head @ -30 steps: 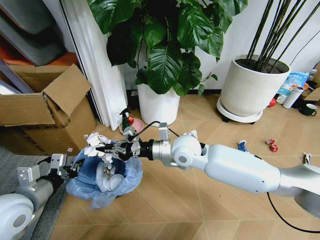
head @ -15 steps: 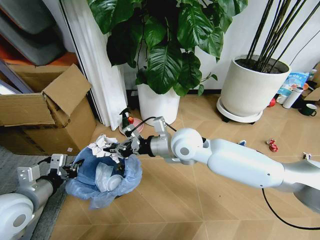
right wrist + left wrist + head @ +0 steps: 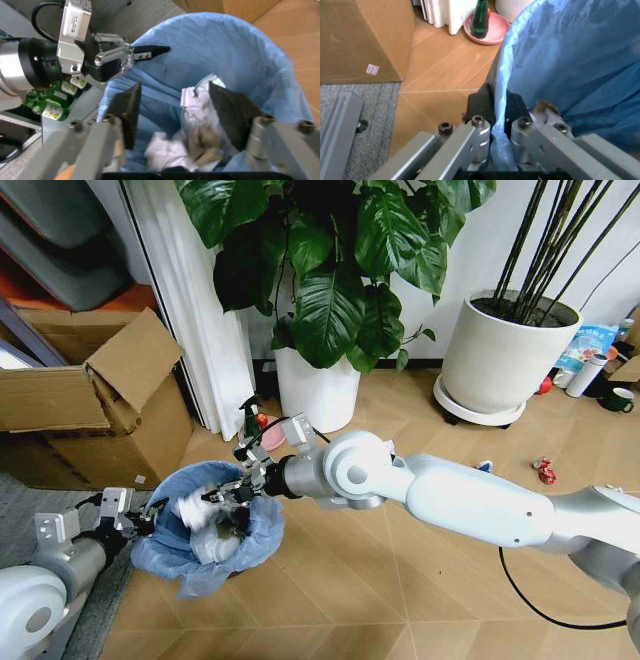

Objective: Pick up the trash bin and place the garbage on the floor into it.

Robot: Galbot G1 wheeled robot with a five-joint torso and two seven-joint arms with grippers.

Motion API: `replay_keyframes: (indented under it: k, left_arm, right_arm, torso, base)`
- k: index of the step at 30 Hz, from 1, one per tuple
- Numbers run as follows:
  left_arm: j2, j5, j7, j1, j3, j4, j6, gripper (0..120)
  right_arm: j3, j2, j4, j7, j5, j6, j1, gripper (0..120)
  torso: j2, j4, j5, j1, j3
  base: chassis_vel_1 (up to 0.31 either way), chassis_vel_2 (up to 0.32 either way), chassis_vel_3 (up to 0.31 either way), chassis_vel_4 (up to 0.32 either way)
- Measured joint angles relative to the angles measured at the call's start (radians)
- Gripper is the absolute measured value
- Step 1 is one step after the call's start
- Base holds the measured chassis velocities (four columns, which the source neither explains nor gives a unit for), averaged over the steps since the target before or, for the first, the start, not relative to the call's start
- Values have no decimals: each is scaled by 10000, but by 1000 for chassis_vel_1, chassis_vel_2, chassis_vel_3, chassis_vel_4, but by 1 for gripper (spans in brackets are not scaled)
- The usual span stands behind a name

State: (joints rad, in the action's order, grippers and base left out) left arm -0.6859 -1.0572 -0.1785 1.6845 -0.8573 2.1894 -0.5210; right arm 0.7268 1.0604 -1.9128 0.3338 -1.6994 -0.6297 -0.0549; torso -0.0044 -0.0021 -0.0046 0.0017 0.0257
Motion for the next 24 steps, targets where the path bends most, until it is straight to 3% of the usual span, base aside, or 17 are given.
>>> replay_keyframes:
  k: [2,4,6,8,14,19,24]
  left_arm:
    - [0,5,1,-1,7,-8,0,0]
    - [0,6,1,0,9,-8,0,0]
    - [0,11,2,1,12,-8,0,0]
    - [-13,6,0,-2,-5,3,1,0]
    - [-35,-9,-4,2,-68,24,10,0]
    - [11,-11,-3,-2,-93,15,26,0]
    - [-122,-21,41,-138,-132,-32,62,0]
  right_arm:
    - [-119,5,16,0,75,33,-41,66]
    - [-130,5,24,-5,98,53,-45,67]
    - [-183,-11,77,-144,389,268,-86,79]
    - [-358,-93,184,-386,1108,930,-366,88]
    - [-1163,-466,596,-512,2439,2370,-1316,100]
    - [-2640,-1059,896,-19,3759,2549,-2770,100]
    - [-5382,-1755,1004,-31,6212,2635,-5586,100]
  torso:
    - [0,0,0,0,0]
    - [0,0,0,0,0]
    - [0,0,0,0,0]
    - [0,1,0,0,0]
    - [0,2,1,0,0]
    - [0,2,3,1,0]
    - [1,0,6,-1,-3]
  base:
    - [0,0,0,0]
    - [0,0,0,0]
    - [0,0,0,0]
    - [0,0,0,0]
    - [0,0,0,0]
    - [0,0,0,0]
    - [0,0,0,0]
